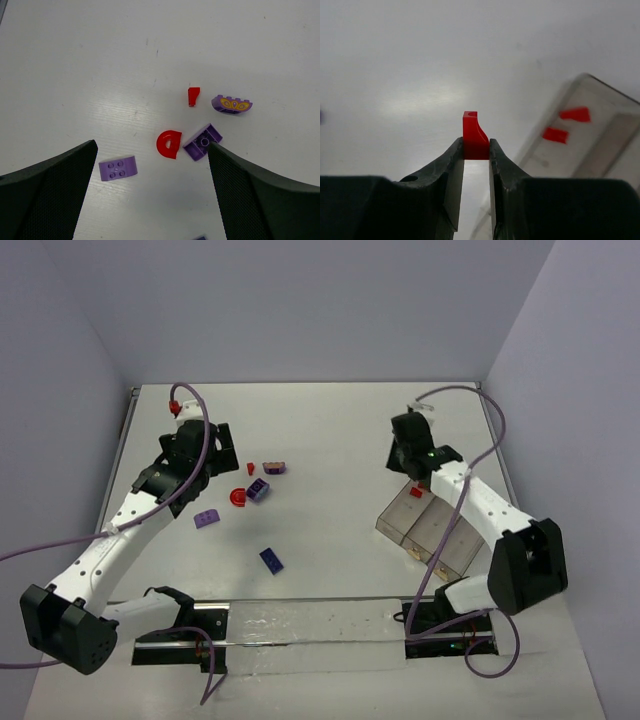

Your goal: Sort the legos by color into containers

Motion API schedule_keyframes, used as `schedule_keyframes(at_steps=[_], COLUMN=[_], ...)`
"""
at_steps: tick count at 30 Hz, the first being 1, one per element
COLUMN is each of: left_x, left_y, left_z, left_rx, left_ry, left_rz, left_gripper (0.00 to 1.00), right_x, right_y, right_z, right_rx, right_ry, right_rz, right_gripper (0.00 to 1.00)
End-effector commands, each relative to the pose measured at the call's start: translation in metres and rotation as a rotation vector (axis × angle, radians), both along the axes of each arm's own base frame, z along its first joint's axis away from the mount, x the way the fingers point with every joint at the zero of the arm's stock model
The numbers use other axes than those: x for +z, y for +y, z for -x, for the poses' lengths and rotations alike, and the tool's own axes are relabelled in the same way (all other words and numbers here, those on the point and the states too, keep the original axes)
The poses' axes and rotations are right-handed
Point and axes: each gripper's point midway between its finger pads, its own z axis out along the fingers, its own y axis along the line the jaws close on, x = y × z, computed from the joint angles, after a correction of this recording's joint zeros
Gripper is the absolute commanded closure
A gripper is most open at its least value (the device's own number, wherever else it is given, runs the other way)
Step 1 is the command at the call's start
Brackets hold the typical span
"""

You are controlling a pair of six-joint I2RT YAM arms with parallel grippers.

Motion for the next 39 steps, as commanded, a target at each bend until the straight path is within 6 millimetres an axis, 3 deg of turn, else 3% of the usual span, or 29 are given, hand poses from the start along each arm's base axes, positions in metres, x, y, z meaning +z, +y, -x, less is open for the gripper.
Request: schedule_keyframes(at_steps=[1, 9, 13, 16, 17, 20, 25, 29, 31, 34, 39], left_x=[0.009, 0.008, 0.008, 0.006, 0.005, 0.002, -0.010, -0.015, -0.029, -0.052, -0.067], left_y=[-0.016, -0.021, -0.019, -0.018, -0.018, -0.020, -0.023, -0.029, -0.032, -0.042, -0.064], left_z=[-0.011, -0.012, -0.010, -0.009, -0.008, -0.008, -0.009, -0.013, -0.016, -0.025, -0.033], left_rx=[-0.044, -0.058, -0.054, -0.051, -0.050, -0.054, -0.054, -0.071, -0.072, -0.068, -0.109], left_ry=[-0.026, -0.006, -0.014, -0.005, -0.004, -0.002, 0.033, 0.028, 0.049, 0.120, 0.176], left_rz=[0.027, 0.025, 0.023, 0.027, 0.028, 0.034, 0.038, 0.059, 0.056, 0.062, 0.108], left_gripper=[0.01, 0.01, 0.01, 0.01, 0.01, 0.01, 0.01, 0.01, 0.02, 0.04, 0.12], right_x=[-0.008, -0.029, -0.039, -0.042, -0.040, -0.028, 0.002, 0.035, 0.045, 0.051, 0.048], right_y=[-0.036, -0.065, -0.063, -0.060, -0.059, -0.058, -0.060, -0.049, -0.040, -0.022, 0.001], right_z=[0.028, 0.041, 0.041, 0.039, 0.039, 0.035, 0.027, 0.020, 0.017, 0.013, 0.010], right_rx=[-0.098, -0.190, -0.172, -0.157, -0.150, -0.139, -0.127, -0.088, -0.066, -0.024, 0.022], right_ry=[0.006, 0.024, 0.052, 0.064, 0.059, 0.033, -0.015, -0.091, -0.102, -0.111, -0.095], right_rz=[-0.028, -0.018, -0.021, -0.026, -0.026, -0.029, -0.006, 0.008, 0.021, 0.023, 0.038], right_gripper=[1.00, 0.99, 0.84, 0.61, 0.58, 0.52, 0.52, 0.52, 0.51, 0.51, 0.49])
